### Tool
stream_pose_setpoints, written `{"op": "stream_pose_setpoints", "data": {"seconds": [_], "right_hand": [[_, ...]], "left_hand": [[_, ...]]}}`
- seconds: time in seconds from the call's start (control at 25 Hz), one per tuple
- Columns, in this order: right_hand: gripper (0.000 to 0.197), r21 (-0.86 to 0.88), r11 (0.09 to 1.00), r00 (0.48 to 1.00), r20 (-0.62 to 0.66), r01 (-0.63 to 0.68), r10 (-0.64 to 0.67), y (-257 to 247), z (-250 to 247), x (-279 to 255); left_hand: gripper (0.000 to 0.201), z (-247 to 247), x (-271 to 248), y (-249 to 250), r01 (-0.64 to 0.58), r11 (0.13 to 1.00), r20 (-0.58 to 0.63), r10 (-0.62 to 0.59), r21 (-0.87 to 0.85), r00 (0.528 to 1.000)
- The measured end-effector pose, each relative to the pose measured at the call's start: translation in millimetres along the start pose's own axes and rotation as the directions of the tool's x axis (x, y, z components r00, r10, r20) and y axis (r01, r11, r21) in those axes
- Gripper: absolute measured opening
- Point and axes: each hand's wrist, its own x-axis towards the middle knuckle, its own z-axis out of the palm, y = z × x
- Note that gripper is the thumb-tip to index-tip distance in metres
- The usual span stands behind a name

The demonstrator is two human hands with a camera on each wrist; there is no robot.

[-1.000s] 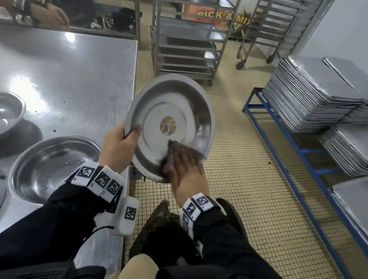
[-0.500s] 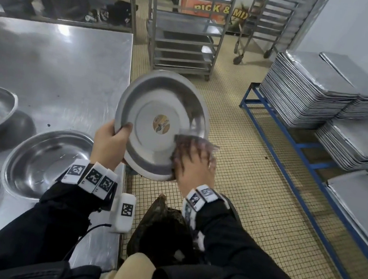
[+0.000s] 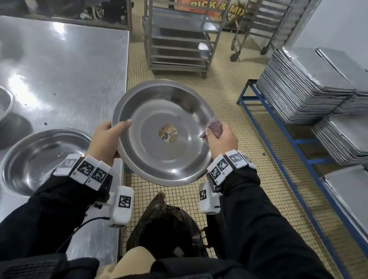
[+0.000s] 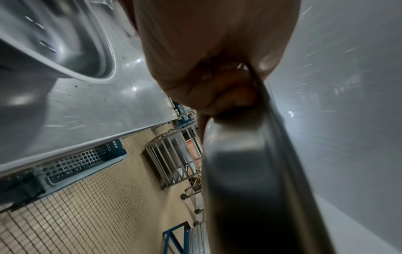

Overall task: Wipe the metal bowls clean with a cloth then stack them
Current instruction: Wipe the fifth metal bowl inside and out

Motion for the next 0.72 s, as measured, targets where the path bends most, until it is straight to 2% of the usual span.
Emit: {"op": "stream_pose_setpoints", "data": {"seconds": [0.08,0.16,0.28,0.32,0.44,0.56,0.64,0.72], "right_hand": [[0.022,0.094,0.995,0.998,-0.052,-0.023,0.028,3,5,-8],[0.023,0.199,0.977,0.988,-0.121,-0.073,0.098,4,13,-18],[0.024,0.322,0.942,0.97,-0.185,-0.093,0.159,-2,23,-31],[0.023,0.338,0.937,0.97,-0.186,-0.084,0.154,-4,25,-34],[0.02,0.325,0.939,0.985,-0.087,-0.114,0.149,-3,29,-40],[0.022,0.258,0.956,0.989,-0.02,-0.139,0.149,3,31,-45],[0.021,0.219,0.972,0.996,0.046,-0.082,0.074,-2,31,-54],[0.032,0.155,0.987,0.979,0.19,0.043,-0.073,-14,34,-69]], "left_hand": [[0.015,0,-2,-2,-0.101,0.993,-0.042,0.103,0.059,0.994],[0.011,7,-8,-3,-0.162,0.98,0.016,0.161,0.113,0.987],[0.002,16,-13,-2,-0.172,0.973,0.143,0.15,0.152,0.978],[0.006,17,-12,0,-0.164,0.973,0.156,0.138,0.163,0.978],[0.012,12,-1,3,-0.109,0.98,0.078,0.097,0.166,0.992],[0.008,1,7,3,-0.154,0.958,0.003,0.158,0.24,0.987],[0.01,-7,12,0,-0.212,0.912,-0.008,0.23,0.35,0.973],[0.013,-10,12,-3,-0.221,0.879,0.006,0.241,0.423,0.97]]}}
